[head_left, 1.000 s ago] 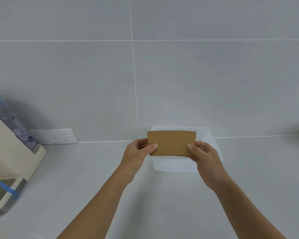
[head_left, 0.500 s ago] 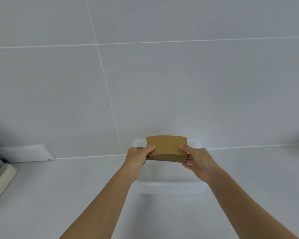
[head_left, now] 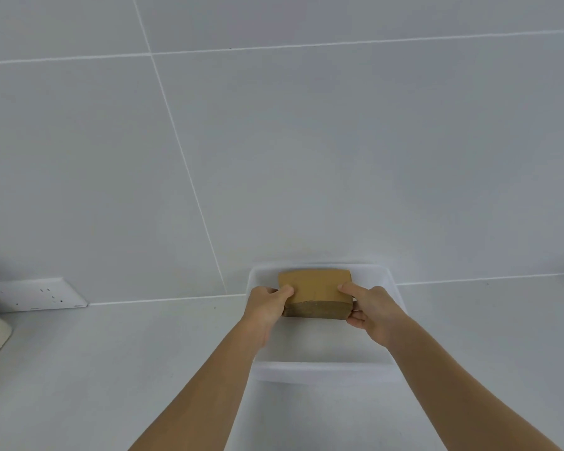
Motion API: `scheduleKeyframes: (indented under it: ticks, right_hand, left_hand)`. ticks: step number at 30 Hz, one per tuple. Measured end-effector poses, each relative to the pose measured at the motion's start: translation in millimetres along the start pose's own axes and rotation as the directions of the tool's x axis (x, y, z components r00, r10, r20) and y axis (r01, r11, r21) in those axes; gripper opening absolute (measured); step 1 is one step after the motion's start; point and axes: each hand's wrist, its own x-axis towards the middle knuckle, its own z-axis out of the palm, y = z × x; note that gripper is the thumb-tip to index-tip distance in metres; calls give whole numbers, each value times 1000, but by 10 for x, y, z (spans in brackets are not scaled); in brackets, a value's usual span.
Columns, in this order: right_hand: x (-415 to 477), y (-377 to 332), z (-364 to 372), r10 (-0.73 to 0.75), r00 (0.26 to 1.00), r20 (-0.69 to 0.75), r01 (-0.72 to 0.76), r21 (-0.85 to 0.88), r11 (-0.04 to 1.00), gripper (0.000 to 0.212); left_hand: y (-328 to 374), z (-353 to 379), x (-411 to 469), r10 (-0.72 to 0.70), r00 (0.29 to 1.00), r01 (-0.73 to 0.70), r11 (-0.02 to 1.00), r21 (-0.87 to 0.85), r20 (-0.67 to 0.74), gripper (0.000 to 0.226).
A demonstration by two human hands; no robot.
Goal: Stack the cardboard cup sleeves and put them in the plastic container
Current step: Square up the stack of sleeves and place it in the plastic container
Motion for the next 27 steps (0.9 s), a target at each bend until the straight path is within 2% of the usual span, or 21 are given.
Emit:
scheduleKeyframes:
  ticks: [4, 10, 14, 19, 22, 25, 27]
  right_hand:
    - [89, 47, 55, -6, 997, -78, -3, -107, 994, 40]
    - [111, 80, 111, -32, 995, -99, 11, -207, 978, 37]
    - [65, 85, 142, -30, 995, -94, 5, -253, 967, 20]
    - [32, 58, 156, -37, 995, -94, 8, -289, 957, 25]
    - [15, 51, 166, -44, 994, -96, 10, -326, 945, 21]
    - [23, 42, 159, -43, 995, -92, 11, -328, 945, 21]
    - [37, 30, 149, -41, 995, -91, 10, -320, 947, 21]
  left_hand:
    - [-44, 61, 44, 8, 999, -10, 998, 69, 31, 20]
    - [-61, 86, 90, 8, 1000, -9, 994, 105, 16, 22]
    - [-49, 93, 64, 35, 999, -36, 991, 129, 12, 23]
    - [-22, 110, 65, 59, 998, -60, 985, 163, 8, 26]
    - [15, 103, 46, 25, 1000, -27, 984, 177, 14, 29]
    - [70, 96, 46, -28, 999, 23, 990, 139, 31, 19]
    - [100, 91, 55, -57, 998, 53, 993, 105, 33, 20]
